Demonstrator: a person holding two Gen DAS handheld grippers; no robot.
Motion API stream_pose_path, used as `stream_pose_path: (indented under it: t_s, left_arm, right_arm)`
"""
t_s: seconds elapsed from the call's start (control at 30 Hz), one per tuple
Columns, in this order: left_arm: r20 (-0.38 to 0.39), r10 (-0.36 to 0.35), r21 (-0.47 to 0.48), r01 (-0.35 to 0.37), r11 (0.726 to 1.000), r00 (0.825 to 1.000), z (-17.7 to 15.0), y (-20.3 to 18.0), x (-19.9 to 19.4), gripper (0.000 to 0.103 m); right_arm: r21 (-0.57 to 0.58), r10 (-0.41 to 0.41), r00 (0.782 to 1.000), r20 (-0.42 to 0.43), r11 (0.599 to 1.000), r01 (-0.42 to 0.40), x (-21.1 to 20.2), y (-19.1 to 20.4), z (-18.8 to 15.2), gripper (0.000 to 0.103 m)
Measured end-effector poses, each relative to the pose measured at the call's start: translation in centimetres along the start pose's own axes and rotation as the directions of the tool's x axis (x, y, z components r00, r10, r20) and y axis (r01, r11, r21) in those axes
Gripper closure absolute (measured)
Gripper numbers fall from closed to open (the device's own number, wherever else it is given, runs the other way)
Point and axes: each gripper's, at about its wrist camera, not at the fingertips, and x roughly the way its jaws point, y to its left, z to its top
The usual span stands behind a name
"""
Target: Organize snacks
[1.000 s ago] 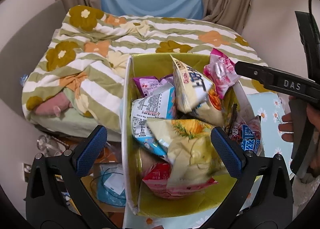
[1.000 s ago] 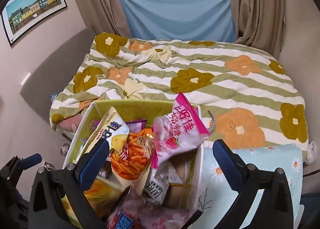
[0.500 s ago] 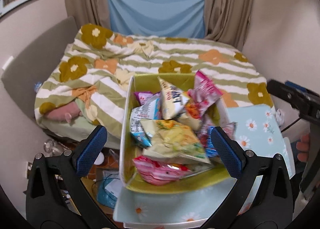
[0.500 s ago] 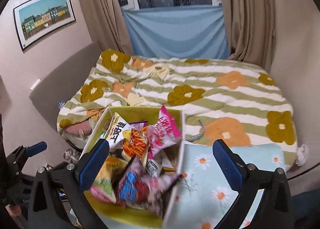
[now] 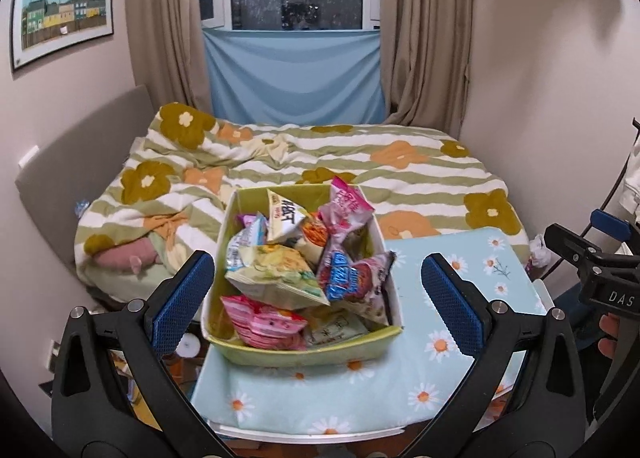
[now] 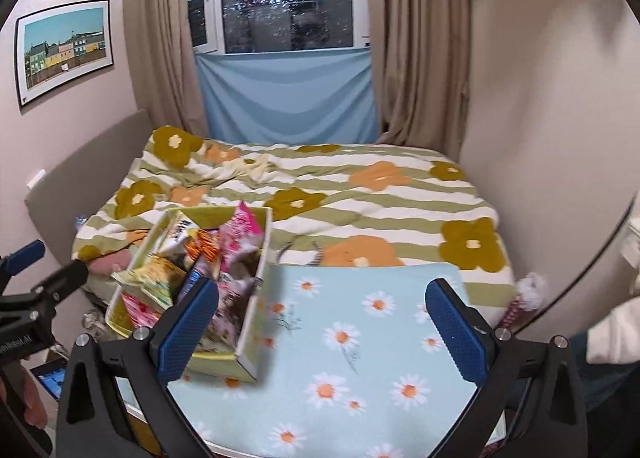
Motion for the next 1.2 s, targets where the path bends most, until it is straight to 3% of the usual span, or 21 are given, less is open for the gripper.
stream_pose_path:
  t_s: [0.27, 1.2]
  left_arm:
    - [0.012, 0.011, 0.028, -0.011, 1.000, 1.000, -0.7, -1.6, -0.7, 0.000]
    - [0.040, 0.015, 0.033, -0.016, 0.999, 0.999, -0.6, -2.5, -1.6, 0.000]
  right_arm:
    - [0.003, -0.032, 0.999, 0.010, 0.999, 0.032, -1.1, -1.4, -1.5, 0.000]
    - [0.000, -0.036, 0.999, 0.031, 0.999, 0.036, -2.1, -2.0, -1.5, 0.000]
